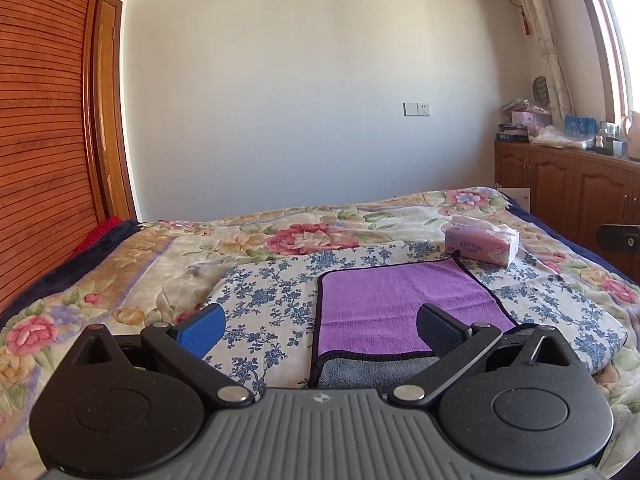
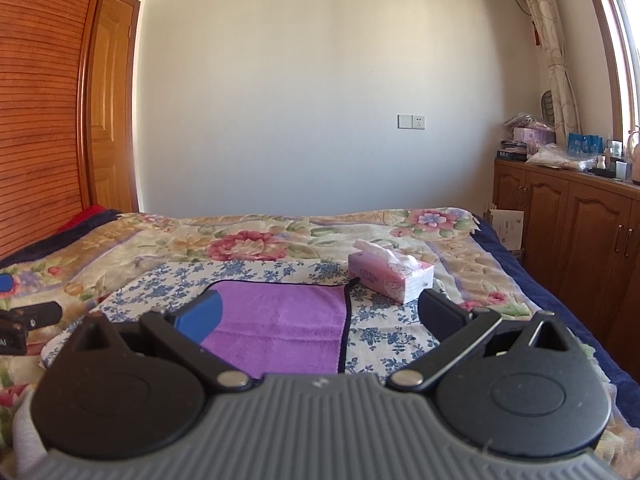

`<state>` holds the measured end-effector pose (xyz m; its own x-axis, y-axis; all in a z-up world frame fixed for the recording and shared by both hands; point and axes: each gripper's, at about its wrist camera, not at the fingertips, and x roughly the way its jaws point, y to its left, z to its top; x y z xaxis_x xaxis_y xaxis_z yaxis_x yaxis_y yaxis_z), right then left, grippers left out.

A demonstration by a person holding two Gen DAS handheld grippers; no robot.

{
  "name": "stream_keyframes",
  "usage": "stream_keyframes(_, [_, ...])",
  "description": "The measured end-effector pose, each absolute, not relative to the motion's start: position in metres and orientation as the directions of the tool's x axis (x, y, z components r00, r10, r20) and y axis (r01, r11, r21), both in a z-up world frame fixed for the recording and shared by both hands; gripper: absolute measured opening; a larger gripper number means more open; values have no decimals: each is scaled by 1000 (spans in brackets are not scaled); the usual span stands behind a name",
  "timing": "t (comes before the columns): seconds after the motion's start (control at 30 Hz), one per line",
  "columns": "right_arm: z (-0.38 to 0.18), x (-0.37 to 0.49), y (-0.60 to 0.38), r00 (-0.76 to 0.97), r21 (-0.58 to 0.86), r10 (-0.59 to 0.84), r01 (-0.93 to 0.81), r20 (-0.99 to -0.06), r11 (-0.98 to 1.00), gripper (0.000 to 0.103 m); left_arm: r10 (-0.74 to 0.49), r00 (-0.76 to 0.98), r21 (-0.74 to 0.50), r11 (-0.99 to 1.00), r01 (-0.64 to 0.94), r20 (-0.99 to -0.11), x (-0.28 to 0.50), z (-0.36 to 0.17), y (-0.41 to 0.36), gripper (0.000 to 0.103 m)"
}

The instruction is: Fold towel

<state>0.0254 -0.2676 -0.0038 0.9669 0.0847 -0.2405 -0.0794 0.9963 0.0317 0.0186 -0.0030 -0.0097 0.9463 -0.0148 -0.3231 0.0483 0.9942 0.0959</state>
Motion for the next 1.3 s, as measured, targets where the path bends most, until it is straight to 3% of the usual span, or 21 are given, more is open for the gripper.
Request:
stream_keyframes(0.57, [-18, 60, -262, 914, 5, 170, -181, -370, 984, 103, -38, 906, 87, 993, 82, -421, 55, -20, 0, 102])
stream_keyframes(1.3, [-35, 102, -264, 853, -20, 187, -226, -487, 974, 102, -124, 837, 43, 984, 173, -533, 106, -41, 2, 72])
